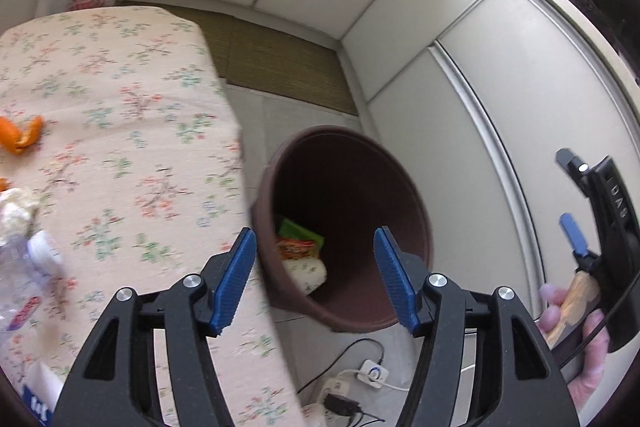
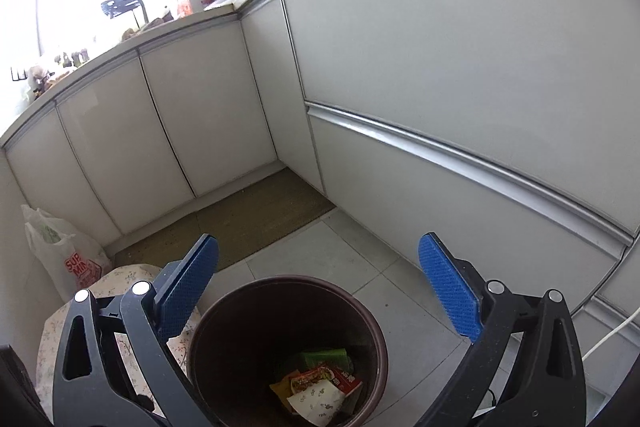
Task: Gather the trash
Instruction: 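Bring both tools back over the table toward the orange peels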
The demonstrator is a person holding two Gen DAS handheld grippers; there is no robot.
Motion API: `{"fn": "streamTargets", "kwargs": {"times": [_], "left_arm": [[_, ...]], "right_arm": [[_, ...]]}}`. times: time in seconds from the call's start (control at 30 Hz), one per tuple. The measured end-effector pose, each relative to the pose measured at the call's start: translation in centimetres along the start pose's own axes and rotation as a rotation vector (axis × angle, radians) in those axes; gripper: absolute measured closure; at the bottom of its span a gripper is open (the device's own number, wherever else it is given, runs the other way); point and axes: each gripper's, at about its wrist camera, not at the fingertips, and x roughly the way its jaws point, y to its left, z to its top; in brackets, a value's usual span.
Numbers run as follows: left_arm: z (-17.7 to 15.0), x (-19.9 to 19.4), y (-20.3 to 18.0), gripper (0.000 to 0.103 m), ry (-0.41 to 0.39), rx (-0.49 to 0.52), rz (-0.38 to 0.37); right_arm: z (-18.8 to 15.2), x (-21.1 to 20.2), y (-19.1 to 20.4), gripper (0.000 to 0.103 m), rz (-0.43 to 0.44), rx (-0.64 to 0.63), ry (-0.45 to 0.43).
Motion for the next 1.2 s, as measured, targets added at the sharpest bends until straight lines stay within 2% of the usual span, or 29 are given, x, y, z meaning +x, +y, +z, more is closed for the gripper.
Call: {"fn": "streamTargets", "kwargs": {"times": [0.17,0.23,0.3,0.43,0.57,0.7,0.77,0.83,0.93,1.1,1.2], "left_arm": [[-0.2,-4.7,3.7,0.041,-0.059,0.005,0.082],[-0.4,-6.3,5.5,0.041,-0.071,0.001,0.115],[-0.6,-8.0,7.3,0.041,-0.089,-0.013,0.15],[-0.9,-10.9,11.9,0.041,-0.113,-0.067,0.211],[-1.2,-12.6,16.9,0.041,-0.105,-0.138,0.274],[-1.5,-12.3,21.7,0.041,-0.051,-0.188,0.325],[-1.5,-11.1,23.6,0.041,0.026,-0.21,0.359],[-1.4,-10.0,24.6,0.041,0.065,-0.224,0.379],[-1.3,-9.1,25.0,0.041,0.066,-0.215,0.403],[-0.6,-7.4,25.1,0.042,0.077,-0.188,0.428],[-0.4,-6.2,26.2,0.043,0.105,-0.211,0.437]], "right_arm": [[-0.2,-3.3,2.3,0.007,0.038,-0.019,-0.122],[-0.4,-3.9,3.3,0.007,0.064,-0.028,-0.135],[-0.8,-3.9,4.7,0.007,0.103,-0.05,-0.104],[-2.4,-2.5,8.2,0.007,0.169,-0.117,0.021],[-4.5,-2.0,12.9,0.007,0.216,-0.265,0.102],[-7.1,-2.6,17.2,0.007,0.283,-0.408,0.185],[-8.3,-3.0,18.8,0.007,0.304,-0.46,0.203],[-9.7,-3.6,20.1,0.007,0.311,-0.518,0.202],[-10.4,-3.8,21.7,0.007,0.314,-0.579,0.196],[-11.3,-2.9,22.9,0.007,0.325,-0.6,0.237],[-11.7,-2.3,23.1,0.007,0.32,-0.609,0.252]]}}
